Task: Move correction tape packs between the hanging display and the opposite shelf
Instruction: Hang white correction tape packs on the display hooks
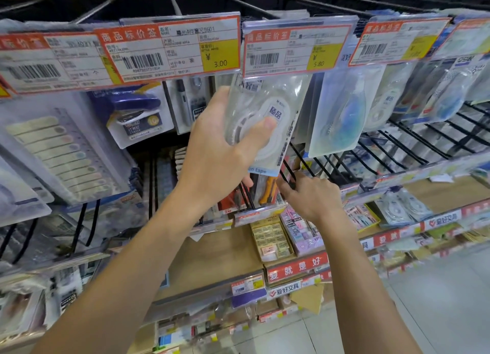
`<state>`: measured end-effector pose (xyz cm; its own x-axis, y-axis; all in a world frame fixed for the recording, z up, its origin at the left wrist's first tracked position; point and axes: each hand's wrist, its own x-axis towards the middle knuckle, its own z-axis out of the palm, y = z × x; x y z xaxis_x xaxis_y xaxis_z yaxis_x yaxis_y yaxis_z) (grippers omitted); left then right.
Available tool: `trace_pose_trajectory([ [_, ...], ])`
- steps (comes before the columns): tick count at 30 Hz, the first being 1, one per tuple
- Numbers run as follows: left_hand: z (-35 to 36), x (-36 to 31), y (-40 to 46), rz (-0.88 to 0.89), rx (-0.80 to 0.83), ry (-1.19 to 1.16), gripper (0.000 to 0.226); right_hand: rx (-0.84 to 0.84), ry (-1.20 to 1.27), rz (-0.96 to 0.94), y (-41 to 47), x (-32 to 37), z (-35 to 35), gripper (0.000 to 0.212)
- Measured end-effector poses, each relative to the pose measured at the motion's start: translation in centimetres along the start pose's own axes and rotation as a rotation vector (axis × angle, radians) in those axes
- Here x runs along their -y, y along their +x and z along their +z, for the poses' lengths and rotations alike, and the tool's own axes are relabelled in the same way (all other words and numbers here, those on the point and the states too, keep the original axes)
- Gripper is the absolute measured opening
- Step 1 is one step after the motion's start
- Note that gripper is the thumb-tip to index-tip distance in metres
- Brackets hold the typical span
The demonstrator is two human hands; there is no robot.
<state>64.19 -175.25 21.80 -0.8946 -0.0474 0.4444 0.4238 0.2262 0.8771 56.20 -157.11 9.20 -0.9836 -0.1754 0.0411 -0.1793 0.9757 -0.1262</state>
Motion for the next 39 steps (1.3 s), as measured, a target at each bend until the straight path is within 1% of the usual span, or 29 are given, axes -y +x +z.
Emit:
trace_pose_trajectory([
  [6,0.4,1.0,-1.3,-0.011,-0.014,-0.021,0.027,-0.010,-0.009,0.007,-0.2,0.2,0.0,0.057],
  [10,0.6,1.1,-1.9,-0.049,-0.037,-0.036,0.032,-0.015,0.012,0.018,-0.3,0.2,-0.1,0.053],
  [13,0.6,1.1,-2.1,-0.065,-0.043,-0.062,0.028,-0.011,0.016,0.020,-0.2,0.3,-0.2,0.050],
  [17,0.9,1.4,-2.4,-0.141,-0.080,-0.138,0.024,-0.025,0.009,0.013,-0.4,0.3,-0.2,0.054],
  [20,0.9,1.8,-2.3,-0.074,-0.108,-0.066,0.026,-0.028,0.003,0.009,-0.4,0.3,-0.1,0.058],
  [22,1.0,1.7,-2.5,-0.050,-0.104,-0.047,0.028,-0.024,0.002,0.007,-0.3,0.2,-0.1,0.057],
  [28,1.4,0.9,-2.7,-0.018,-0.113,-0.122,0.022,-0.042,0.000,0.003,-0.4,0.4,-0.1,0.054],
  [33,1.9,0.8,-2.7,-0.021,-0.109,-0.163,0.022,-0.047,0.019,0.001,-0.5,0.4,-0.3,0.054],
  [35,1.9,0.9,-3.3,-0.012,-0.104,-0.175,0.023,-0.053,0.022,-0.007,-0.6,0.3,-0.3,0.058],
  [37,2.0,0.8,-3.5,-0.001,-0.096,-0.178,0.024,-0.057,-0.009,-0.018,-0.6,0.4,-0.3,0.067],
  [39,2.1,0.4,-3.2,0.008,-0.099,-0.184,0.020,-0.065,-0.021,-0.011,-0.5,0.4,-0.1,0.067],
])
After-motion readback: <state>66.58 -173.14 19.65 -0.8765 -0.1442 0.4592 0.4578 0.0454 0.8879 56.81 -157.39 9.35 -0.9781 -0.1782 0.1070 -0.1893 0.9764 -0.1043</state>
